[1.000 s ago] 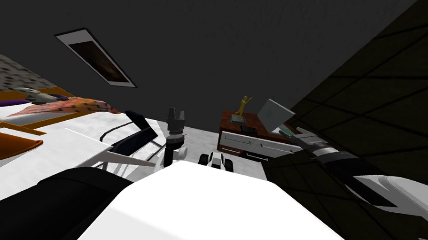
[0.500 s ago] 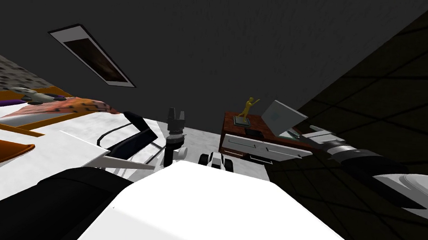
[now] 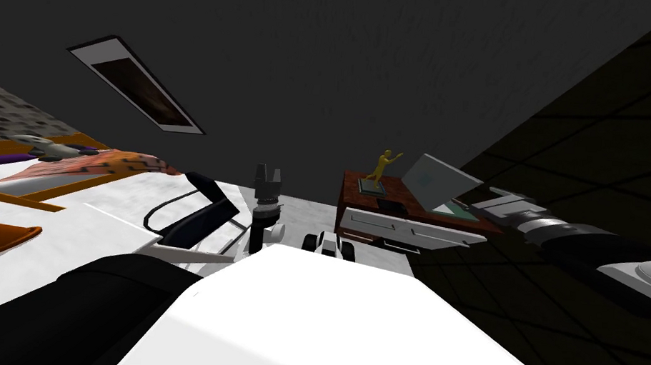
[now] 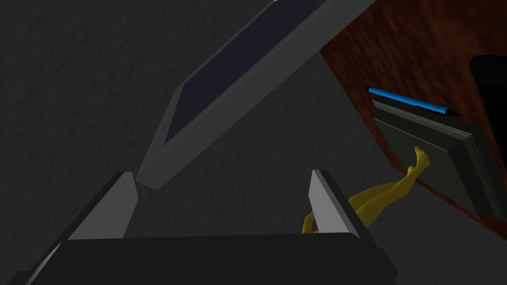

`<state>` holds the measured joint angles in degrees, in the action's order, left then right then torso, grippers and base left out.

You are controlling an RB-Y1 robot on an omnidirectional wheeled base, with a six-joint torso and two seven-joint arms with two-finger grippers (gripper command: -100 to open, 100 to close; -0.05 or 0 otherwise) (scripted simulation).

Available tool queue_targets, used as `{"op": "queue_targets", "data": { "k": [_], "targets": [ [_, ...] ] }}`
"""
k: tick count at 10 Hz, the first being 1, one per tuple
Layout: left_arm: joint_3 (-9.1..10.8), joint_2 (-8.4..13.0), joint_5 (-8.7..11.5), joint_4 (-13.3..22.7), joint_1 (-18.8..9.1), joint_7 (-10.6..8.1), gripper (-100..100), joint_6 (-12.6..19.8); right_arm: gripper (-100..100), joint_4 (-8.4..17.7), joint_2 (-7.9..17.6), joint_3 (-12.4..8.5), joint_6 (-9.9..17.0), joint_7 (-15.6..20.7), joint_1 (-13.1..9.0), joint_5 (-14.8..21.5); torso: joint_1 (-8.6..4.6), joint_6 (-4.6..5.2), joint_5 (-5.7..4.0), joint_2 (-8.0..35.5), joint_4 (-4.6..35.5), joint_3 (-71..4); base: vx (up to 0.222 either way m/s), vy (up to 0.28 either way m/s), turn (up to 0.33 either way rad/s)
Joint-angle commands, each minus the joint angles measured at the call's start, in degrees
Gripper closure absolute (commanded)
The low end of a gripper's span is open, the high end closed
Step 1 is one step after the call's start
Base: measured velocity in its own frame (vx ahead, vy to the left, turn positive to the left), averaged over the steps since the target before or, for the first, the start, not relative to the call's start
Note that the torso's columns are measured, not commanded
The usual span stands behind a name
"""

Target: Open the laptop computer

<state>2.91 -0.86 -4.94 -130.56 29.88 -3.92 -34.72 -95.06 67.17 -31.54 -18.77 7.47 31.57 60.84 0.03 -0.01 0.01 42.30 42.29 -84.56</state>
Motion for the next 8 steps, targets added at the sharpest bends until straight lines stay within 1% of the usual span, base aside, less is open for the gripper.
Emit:
{"op": "queue_targets", "data": {
  "k": [1,3,4,5,6,7,8],
  "targets": [
    [0.0,0.0,0.0,0.0,0.0,0.0,0,0.0,-100,3.09,2.99,-1.32,0.47,1.97,-0.49,3.43,-0.05,0.01,-0.02,0.01,0.01,0.01,0.066,0.075,-0.004],
    [0.0,0.0,0.0,0.0,0.0,0.0,0,0.0,-100,4.12,4.54,-1.97,0.76,2.73,-0.49,5.13,-0.03,0.01,0.0,-0.04,-0.01,-0.02,0.069,0.065,-0.001],
    [0.0,0.0,0.0,0.0,0.0,0.0,0,0.0,-100,4.4,3.92,-1.12,0.47,2.83,-1.42,4.44,-0.06,0.01,-0.02,-0.03,-0.01,-0.02,0.031,0.025,0.001],
    [0.0,0.0,0.0,0.0,0.0,0.0,0,0.0,-100,4.52,4.04,-1.16,0.47,2.93,-1.46,4.54,-0.16,0.02,-0.06,0.09,0.02,0.06,0.007,0.006,0.002],
    [0.01,0.01,0.0,0.0,-0.01,0.0,0,0.0,100,4.5,4.03,-1.15,0.47,2.92,-1.46,4.53,-0.18,0.03,-0.06,0.14,0.05,0.1,0.006,0.001,0.0],
    [0.01,0.01,0.0,0.0,-0.01,0.0,0,0.0,100,5.69,4.3,-1.09,-0.75,0.87,-2.03,2.2,-0.11,0.02,-0.09,0.1,0.0,0.09,0.011,-0.074,0.015],
    [0.01,0.01,0.0,0.0,-0.01,0.0,0,0.0,100,6.26,4.42,-1.01,-1.39,-0.16,-2.28,1.03,-0.31,0.0,-0.39,-0.03,-0.21,0.05,-0.023,-0.094,0.041]
  ]
}}
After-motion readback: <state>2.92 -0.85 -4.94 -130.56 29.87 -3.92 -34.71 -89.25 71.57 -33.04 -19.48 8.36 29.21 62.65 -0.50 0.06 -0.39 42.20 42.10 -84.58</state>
